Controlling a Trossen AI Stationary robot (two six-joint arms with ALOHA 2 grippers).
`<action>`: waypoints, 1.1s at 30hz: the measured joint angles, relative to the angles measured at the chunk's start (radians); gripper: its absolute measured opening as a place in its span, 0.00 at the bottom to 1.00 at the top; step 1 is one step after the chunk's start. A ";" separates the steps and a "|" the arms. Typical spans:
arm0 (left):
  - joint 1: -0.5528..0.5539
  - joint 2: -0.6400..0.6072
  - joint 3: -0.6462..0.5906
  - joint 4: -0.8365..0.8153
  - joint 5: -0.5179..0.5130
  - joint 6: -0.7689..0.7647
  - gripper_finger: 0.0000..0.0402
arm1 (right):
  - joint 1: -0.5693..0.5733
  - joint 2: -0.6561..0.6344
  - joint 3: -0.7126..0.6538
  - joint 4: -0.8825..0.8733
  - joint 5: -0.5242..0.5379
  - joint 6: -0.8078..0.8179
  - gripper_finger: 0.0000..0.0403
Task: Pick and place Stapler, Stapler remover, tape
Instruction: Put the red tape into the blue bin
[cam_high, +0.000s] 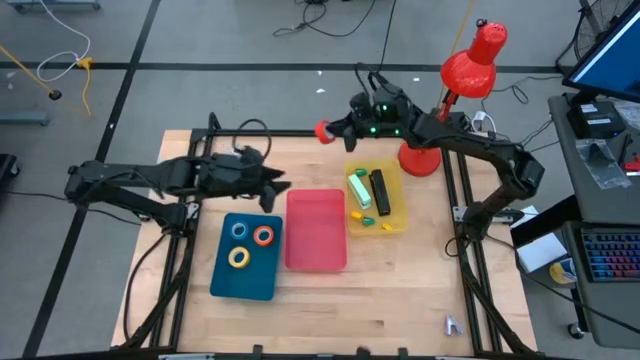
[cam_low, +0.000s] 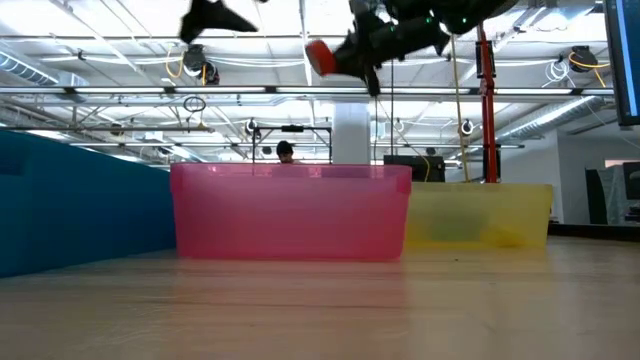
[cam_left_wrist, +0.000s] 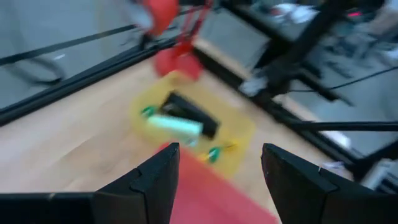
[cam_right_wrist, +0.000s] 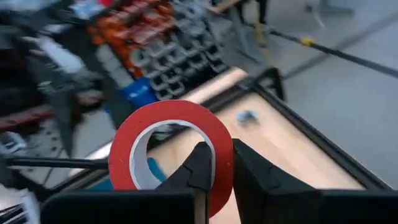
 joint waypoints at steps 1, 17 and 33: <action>0.006 0.015 0.000 0.040 0.030 0.017 0.57 | 0.019 -0.003 0.000 0.018 -0.001 0.002 0.07; 0.071 0.056 0.000 0.378 0.296 0.081 0.57 | 0.165 -0.007 0.000 0.134 -0.133 0.076 0.07; 0.099 0.065 0.000 0.443 0.326 0.070 0.57 | 0.182 -0.007 0.000 0.205 -0.153 0.112 0.07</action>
